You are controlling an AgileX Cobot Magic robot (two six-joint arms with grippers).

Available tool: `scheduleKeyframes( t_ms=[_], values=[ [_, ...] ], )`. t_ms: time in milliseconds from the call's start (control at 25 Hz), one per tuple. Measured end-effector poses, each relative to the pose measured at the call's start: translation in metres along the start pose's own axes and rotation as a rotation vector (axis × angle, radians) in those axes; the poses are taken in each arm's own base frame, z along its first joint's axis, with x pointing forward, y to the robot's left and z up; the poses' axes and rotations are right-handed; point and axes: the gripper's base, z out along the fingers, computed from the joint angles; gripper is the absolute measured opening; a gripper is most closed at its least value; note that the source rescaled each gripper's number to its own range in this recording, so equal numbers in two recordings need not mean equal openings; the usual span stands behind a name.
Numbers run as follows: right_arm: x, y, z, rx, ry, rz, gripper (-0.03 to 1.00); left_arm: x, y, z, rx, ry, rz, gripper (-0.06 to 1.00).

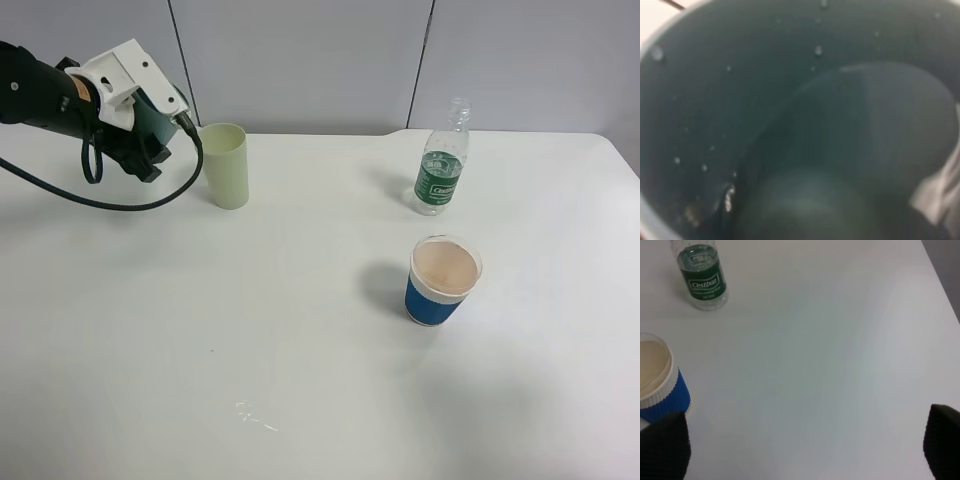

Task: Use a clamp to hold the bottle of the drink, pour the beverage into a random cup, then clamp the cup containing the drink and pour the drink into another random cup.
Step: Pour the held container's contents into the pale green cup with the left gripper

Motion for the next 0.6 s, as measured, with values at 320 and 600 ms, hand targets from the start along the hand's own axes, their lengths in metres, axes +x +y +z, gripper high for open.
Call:
scheduleKeyframes(
  t_ms=[320, 600],
  values=[
    [0.0, 0.0, 0.0, 0.0, 0.0, 0.0, 0.85, -0.004, 0.005, 0.01, 0.013, 0.03, 0.007, 0.0],
    [0.0, 0.0, 0.0, 0.0, 0.0, 0.0, 0.85, -0.004, 0.006, 0.017, 0.028, 0.056, 0.022, 0.0]
  ],
)
